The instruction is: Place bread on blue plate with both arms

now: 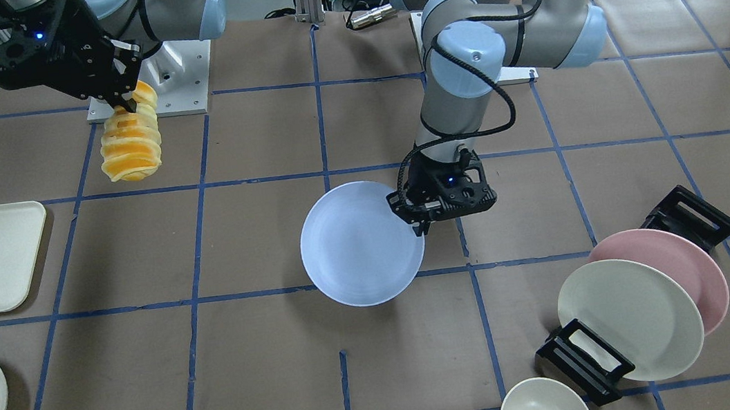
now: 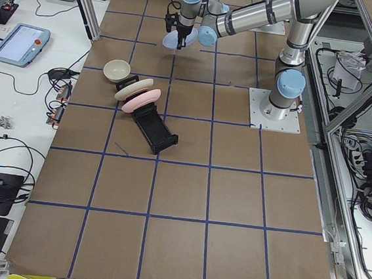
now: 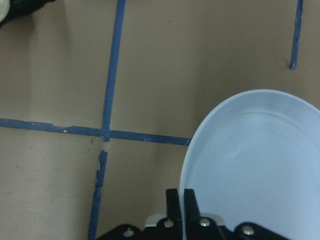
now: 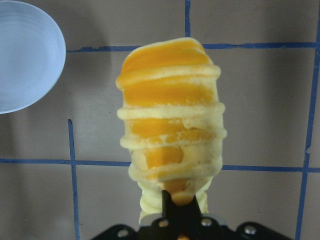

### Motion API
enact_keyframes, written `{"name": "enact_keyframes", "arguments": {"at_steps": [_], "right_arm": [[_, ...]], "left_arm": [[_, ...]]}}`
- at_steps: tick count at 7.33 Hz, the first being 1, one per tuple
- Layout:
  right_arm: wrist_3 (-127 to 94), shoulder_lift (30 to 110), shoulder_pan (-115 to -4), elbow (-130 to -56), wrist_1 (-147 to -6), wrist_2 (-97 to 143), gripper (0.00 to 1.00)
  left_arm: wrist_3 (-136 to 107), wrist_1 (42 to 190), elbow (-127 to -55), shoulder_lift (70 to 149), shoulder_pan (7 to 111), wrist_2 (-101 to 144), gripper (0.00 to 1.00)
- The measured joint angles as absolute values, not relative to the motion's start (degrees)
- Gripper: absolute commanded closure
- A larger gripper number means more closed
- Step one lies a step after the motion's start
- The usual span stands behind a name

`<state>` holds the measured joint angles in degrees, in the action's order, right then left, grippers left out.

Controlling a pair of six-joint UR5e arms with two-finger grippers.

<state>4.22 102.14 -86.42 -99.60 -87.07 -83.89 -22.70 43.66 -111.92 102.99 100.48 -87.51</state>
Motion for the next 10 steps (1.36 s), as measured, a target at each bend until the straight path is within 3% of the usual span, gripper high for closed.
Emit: {"name": "enact_keyframes", "arguments": {"at_steps": [1,2,6,10], "right_arm": [[2.26,101.61,-87.96,-99.30,-87.78,-84.13,0.98],[-0.01,100.81,-89.38,-98.94,-87.90,-84.51,0.98],[-5.16,92.70,-95.47,-98.48,-96.38,-84.66,0.98],[-11.01,80.39,-102.95,-97.43,-111.53,-84.22,0.98]], "left_arm": [[-25.54,38.96,-111.79,106.51,103.14,-90.10,0.68],[-27.22,35.80,-111.71,109.00,105.01,-91.75,0.01],[-18.64,36.77,-106.56,109.23,101.19,-90.11,0.00],[-4.00,70.30,-90.21,105.60,87.41,-86.32,0.00]]}}
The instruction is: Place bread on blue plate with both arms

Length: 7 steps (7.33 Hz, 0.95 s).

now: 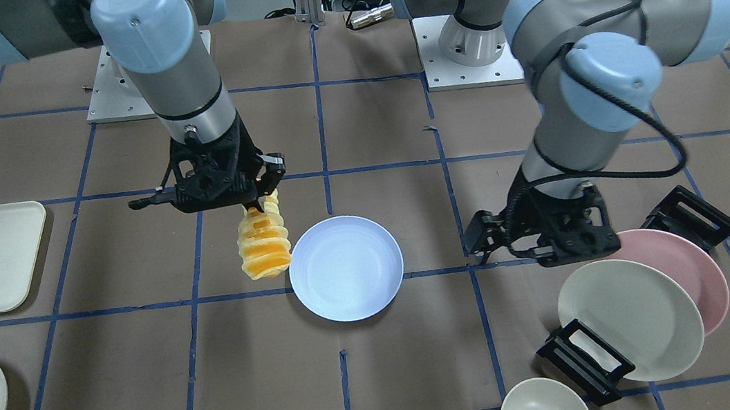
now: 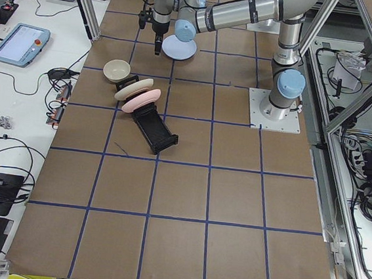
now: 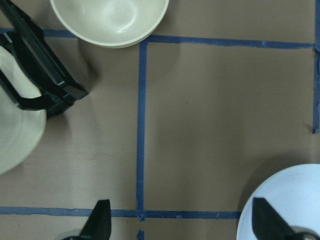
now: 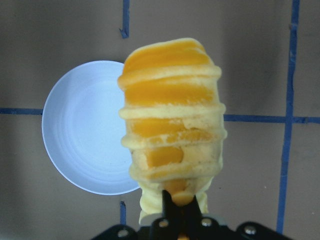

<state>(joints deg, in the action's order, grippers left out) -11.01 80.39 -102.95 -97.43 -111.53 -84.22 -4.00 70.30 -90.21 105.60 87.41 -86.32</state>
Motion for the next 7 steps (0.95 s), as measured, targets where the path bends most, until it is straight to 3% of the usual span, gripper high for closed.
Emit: {"name": "enact_keyframes", "arguments": {"at_steps": [4,7], "right_arm": [[-17.76,67.16,-110.23,-93.56,-121.55,-84.54,0.98],[-17.90,63.78,-111.14,-94.51,-124.88,-84.50,0.97]], "left_arm": [[-3.63,83.10,-86.84,100.03,77.70,-90.91,0.00],[-3.67,83.89,-87.42,98.93,78.54,-91.58,0.00]]}}
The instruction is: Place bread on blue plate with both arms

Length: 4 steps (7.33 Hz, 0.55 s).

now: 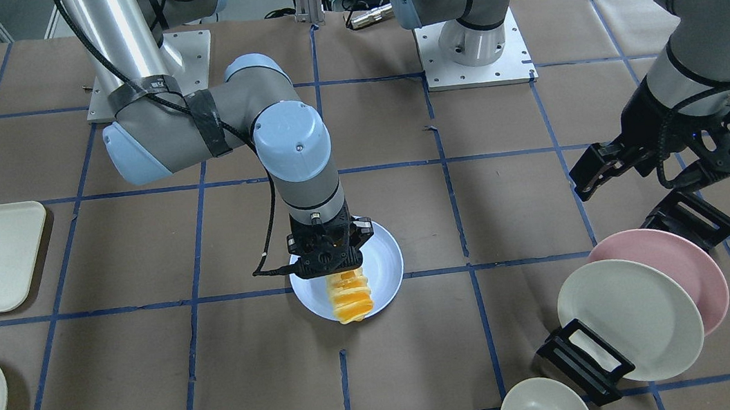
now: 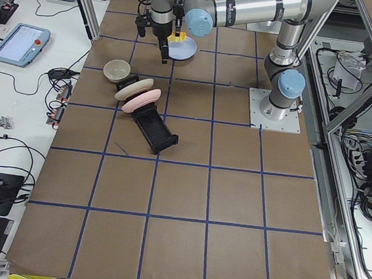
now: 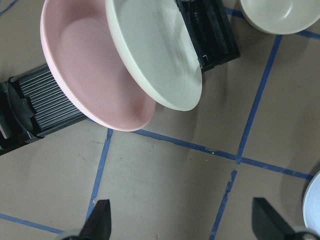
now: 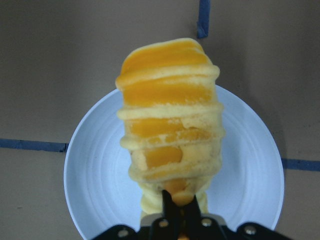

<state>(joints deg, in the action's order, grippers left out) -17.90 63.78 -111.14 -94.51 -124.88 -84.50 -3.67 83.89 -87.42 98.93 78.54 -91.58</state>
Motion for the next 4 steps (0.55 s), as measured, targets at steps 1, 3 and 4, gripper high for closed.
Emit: {"name": "enact_keyframes", "arguments": {"at_steps": [1,3,4], "right_arm": [[-17.67,63.55,-111.16,-95.57,-126.46,-84.57,0.60],[-17.64,63.48,-111.10,-97.10,-128.60,-84.70,0.00],[-17.64,63.59,-110.77,-97.31,-128.88,-84.45,0.00]], "left_arm": [[-3.66,83.91,-88.83,98.02,79.04,-92.54,0.00],[-3.39,83.28,-92.88,96.16,79.53,-96.30,0.00],[-3.25,82.48,-94.17,95.62,79.65,-97.02,0.00]]}}
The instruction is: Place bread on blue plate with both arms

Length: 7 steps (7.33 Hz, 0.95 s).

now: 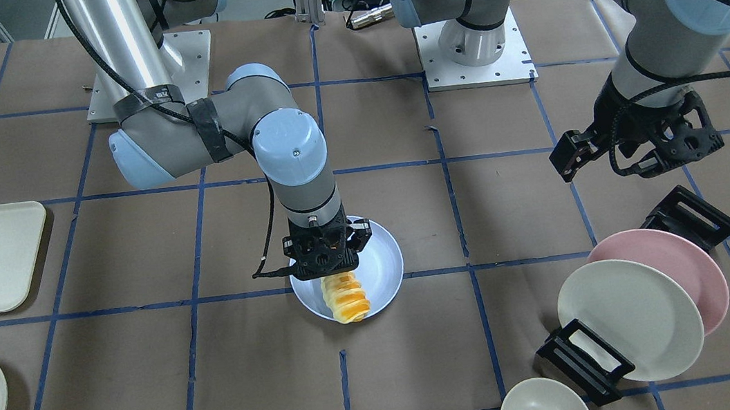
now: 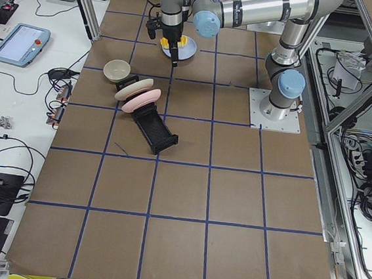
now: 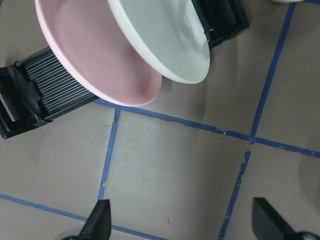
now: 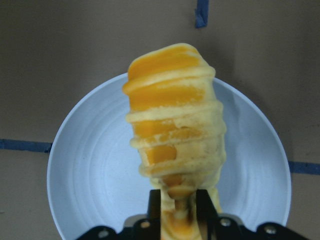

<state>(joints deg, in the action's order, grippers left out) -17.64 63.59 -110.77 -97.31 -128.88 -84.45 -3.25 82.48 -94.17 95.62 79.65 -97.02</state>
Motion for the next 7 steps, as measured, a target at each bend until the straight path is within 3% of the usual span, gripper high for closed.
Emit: {"name": "enact_keyframes", "arguments": {"at_steps": [7], "right_arm": [[-17.67,70.75,-105.62,-96.36,-125.25,-90.30,0.00]], "left_arm": [[-0.07,81.34,-94.46,96.01,80.32,-93.42,0.00]]}}
